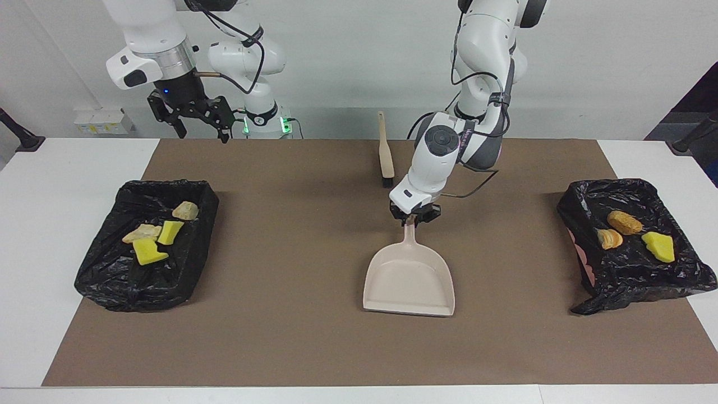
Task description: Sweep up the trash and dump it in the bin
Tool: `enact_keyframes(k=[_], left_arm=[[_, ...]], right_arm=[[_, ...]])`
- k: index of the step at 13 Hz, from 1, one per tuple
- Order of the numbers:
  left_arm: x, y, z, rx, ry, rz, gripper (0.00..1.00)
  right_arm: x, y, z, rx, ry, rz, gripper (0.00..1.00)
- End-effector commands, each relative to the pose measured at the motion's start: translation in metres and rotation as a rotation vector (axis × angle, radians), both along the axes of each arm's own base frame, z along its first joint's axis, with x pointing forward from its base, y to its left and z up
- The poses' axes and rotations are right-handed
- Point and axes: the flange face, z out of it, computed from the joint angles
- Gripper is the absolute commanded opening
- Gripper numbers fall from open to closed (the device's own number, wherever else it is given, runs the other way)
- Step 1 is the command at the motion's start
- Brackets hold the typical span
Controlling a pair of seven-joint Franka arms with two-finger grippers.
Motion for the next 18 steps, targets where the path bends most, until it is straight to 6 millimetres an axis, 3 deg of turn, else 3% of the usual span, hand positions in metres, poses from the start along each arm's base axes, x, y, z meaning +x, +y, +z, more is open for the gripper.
enact_keyframes(k=[1, 5, 9, 13, 15, 17, 18], left_arm=[[-0.004, 0.014, 0.011, -0.011, 0.004, 0.037, 1.0], [0.022, 0.063, 0.054, -0.02, -0.01, 0.104, 1.0], [0.057, 0.126, 0.099, -0.007, -0.03, 0.097, 1.0], [0.086, 0.236, 0.156, -0.006, -0.011, 0.001, 1.0], [0.085, 0.283, 0.184, -0.01, 0.003, -0.054, 1.0], [0.073, 0.293, 0.21, 0.017, 0.04, -0.053, 1.0], [0.058, 0.286, 0.235, 0.07, 0.028, -0.059, 1.0]], right_arm=[[-0.002, -0.004, 0.0, 0.015, 0.0, 0.008, 1.0], [-0.001, -0.005, 0.0, 0.013, -0.003, 0.007, 1.0], [-0.001, -0.005, 0.0, 0.013, -0.006, 0.007, 1.0], [-0.001, -0.005, 0.001, 0.014, -0.007, 0.007, 1.0], [-0.001, -0.004, 0.0, 0.015, -0.006, 0.007, 1.0], [-0.001, -0.005, 0.001, 0.014, -0.007, 0.007, 1.0], [-0.001, -0.005, 0.001, 0.014, -0.009, 0.007, 1.0]])
